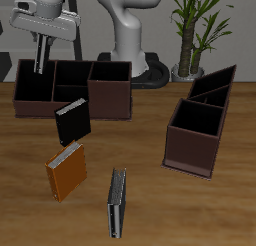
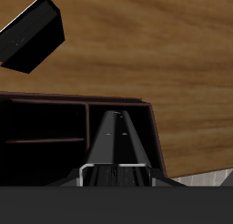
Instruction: Place the left striped book into the back desk caddy's left compartment
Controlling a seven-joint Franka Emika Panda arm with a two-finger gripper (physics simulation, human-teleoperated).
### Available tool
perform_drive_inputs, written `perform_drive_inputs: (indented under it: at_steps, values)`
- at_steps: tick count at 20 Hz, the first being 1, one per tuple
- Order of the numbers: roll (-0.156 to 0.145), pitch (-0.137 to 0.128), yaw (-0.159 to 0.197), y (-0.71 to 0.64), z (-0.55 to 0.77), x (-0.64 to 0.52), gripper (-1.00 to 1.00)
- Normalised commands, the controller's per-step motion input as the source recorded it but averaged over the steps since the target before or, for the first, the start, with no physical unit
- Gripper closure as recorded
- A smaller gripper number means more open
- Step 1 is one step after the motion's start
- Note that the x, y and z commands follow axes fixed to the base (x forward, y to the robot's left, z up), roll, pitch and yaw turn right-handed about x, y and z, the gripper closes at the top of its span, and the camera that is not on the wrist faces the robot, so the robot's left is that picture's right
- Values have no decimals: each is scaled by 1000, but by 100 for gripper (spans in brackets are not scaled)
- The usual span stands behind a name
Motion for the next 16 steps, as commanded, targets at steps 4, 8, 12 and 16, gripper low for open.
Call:
perform_drive_inputs:
  at_steps: [4,8,12,16]
  values:
    - [-21,5,-14,-59,-119,-16,100]
    - [-5,10,-9,1,-112,73,100]
    - [7,14,-9,16,-163,70,100]
    - [-12,29,-9,-52,-215,72,100]
